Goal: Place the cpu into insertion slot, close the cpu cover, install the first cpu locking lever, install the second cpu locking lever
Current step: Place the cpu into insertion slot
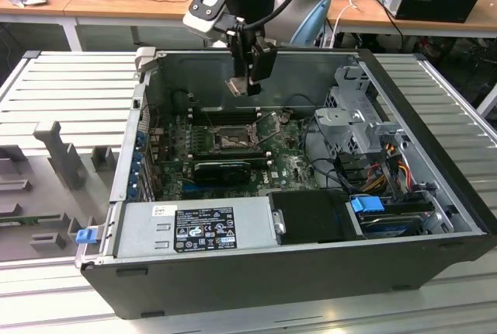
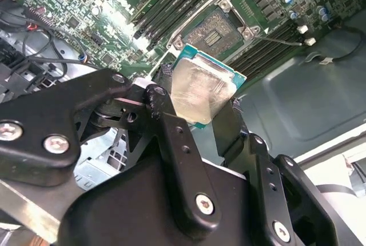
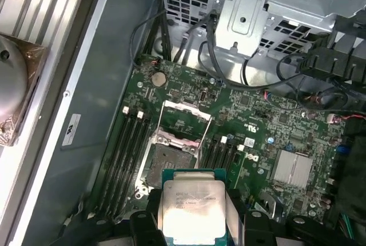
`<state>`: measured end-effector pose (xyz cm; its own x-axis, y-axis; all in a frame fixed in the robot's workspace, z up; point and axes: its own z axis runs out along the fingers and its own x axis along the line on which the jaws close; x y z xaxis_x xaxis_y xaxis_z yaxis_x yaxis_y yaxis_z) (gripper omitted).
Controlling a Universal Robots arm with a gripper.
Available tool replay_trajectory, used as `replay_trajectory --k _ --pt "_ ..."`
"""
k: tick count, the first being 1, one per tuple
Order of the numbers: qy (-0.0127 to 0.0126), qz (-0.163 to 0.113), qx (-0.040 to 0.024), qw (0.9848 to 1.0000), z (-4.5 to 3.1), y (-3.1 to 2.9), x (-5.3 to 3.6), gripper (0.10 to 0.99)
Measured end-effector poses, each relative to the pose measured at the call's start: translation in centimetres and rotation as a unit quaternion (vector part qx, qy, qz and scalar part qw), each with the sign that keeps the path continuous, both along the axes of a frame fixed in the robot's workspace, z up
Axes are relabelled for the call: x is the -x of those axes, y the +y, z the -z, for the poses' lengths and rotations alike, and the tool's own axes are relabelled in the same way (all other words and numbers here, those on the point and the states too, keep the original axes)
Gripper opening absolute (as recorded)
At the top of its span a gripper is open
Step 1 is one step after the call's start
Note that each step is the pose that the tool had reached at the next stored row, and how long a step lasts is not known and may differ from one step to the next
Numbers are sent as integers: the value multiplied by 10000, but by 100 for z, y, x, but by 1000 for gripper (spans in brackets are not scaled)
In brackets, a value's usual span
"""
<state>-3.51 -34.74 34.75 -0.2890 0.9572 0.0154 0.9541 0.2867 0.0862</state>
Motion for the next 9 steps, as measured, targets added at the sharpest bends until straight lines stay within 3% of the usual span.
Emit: replay_trajectory --k 4,9 --pt "0 67 0 10000 20 0 0 525" --pt "1 367 0 9993 55 0 3 525"
